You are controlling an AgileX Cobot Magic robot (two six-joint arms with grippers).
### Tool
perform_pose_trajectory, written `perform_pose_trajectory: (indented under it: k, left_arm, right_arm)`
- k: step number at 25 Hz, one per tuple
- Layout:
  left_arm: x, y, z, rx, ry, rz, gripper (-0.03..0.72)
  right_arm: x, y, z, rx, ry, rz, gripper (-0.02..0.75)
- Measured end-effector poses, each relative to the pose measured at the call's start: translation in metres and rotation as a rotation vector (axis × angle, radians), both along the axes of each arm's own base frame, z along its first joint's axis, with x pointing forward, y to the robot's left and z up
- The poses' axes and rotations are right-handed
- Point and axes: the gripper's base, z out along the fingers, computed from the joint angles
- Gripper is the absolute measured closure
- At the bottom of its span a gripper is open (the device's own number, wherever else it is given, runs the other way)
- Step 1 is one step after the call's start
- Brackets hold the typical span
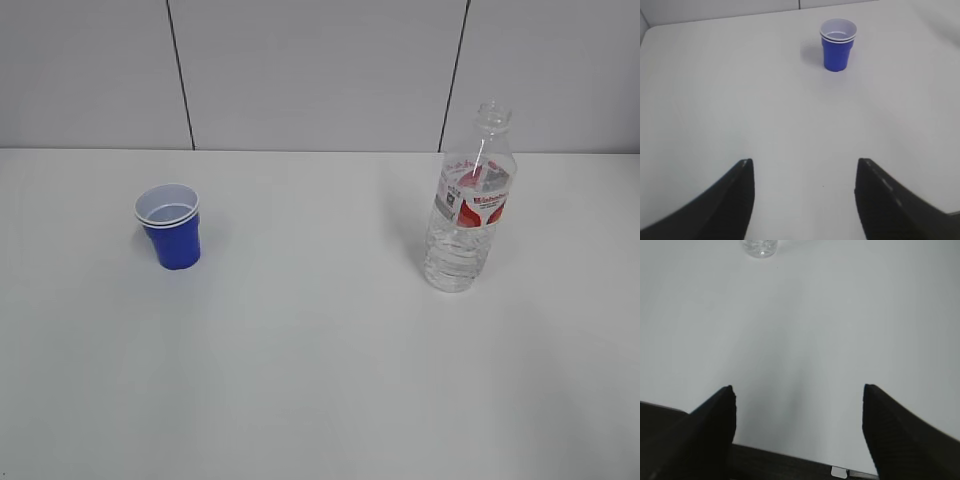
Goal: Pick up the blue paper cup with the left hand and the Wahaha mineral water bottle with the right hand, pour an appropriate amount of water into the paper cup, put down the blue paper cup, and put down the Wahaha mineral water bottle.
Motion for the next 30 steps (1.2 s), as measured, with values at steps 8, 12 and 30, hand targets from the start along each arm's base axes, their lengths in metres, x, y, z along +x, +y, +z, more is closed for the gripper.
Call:
perform_pose_trajectory:
  k: [8,12,30]
  left_arm:
    - [-0.001,-0.001,0.0,0.0,0.0,0.165,0.209]
    - [-0.001,-0.001,0.0,0.0,0.0,0.188,0.209]
    - [-0.001,-0.001,0.0,0.0,0.0,0.188,0.209]
  right_arm:
    - [-0.016,-0.004,0.001,0.017,-0.097,-0.131,0.149]
    - [-0.022,-0.004,0.001,0.019,-0.134,-0.194,0.149]
    - [-0.03,-0.004,0.0,0.013,-0.182,-0.262,0.149]
